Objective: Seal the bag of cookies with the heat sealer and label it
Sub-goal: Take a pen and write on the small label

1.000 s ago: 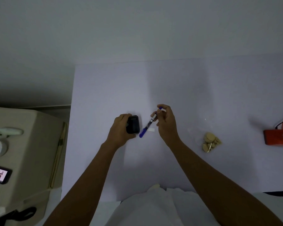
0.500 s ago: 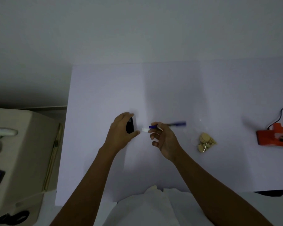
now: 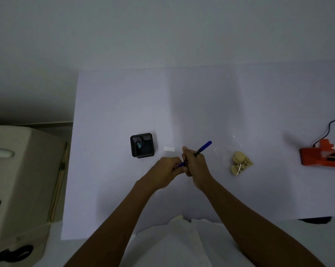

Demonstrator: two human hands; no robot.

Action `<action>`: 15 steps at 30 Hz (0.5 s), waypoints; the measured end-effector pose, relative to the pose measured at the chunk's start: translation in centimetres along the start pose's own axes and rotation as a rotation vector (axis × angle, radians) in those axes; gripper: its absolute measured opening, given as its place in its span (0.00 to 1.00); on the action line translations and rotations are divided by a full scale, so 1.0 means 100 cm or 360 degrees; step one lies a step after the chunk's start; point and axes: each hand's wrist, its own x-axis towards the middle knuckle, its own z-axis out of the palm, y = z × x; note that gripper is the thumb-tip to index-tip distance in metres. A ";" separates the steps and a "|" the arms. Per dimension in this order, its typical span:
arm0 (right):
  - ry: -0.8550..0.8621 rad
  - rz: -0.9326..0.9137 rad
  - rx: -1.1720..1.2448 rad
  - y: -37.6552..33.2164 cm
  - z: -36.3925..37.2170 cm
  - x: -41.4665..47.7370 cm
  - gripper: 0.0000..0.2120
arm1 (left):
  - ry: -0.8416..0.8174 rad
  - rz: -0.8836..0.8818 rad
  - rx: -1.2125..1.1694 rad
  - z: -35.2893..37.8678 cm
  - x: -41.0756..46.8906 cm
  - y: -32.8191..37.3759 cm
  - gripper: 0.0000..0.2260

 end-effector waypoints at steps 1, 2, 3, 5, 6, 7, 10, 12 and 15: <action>0.0019 -0.0011 -0.0024 -0.001 -0.001 0.001 0.20 | -0.0023 0.0021 0.0007 0.003 0.000 0.000 0.12; 0.0029 -0.0015 -0.0043 -0.001 -0.002 0.003 0.21 | -0.0024 0.0033 0.0019 0.006 0.000 0.000 0.12; 0.0035 -0.0008 -0.0057 -0.002 -0.002 0.004 0.21 | -0.0014 0.0032 0.0025 0.008 0.001 -0.001 0.13; 0.0046 0.0040 -0.0062 -0.003 -0.004 0.009 0.21 | -0.0023 -0.0003 -0.0025 0.010 0.001 -0.001 0.14; 0.0051 0.0065 -0.0043 -0.004 -0.006 0.011 0.21 | -0.0049 -0.0027 -0.0078 0.010 0.000 0.000 0.15; 0.0058 0.0085 -0.0002 -0.005 -0.007 0.013 0.21 | -0.0082 -0.0055 -0.0152 0.009 -0.001 0.002 0.15; 0.0132 0.0097 0.0152 -0.010 -0.008 0.019 0.20 | -0.0185 -0.0181 -0.0531 0.002 0.001 0.016 0.17; 0.0202 0.0093 0.0199 -0.012 -0.003 0.022 0.20 | -0.0229 -0.0275 -0.0780 -0.001 0.004 0.024 0.19; 0.0442 0.0171 0.0501 -0.019 -0.012 0.035 0.19 | -0.0366 -0.0413 -0.1187 -0.003 0.002 0.022 0.19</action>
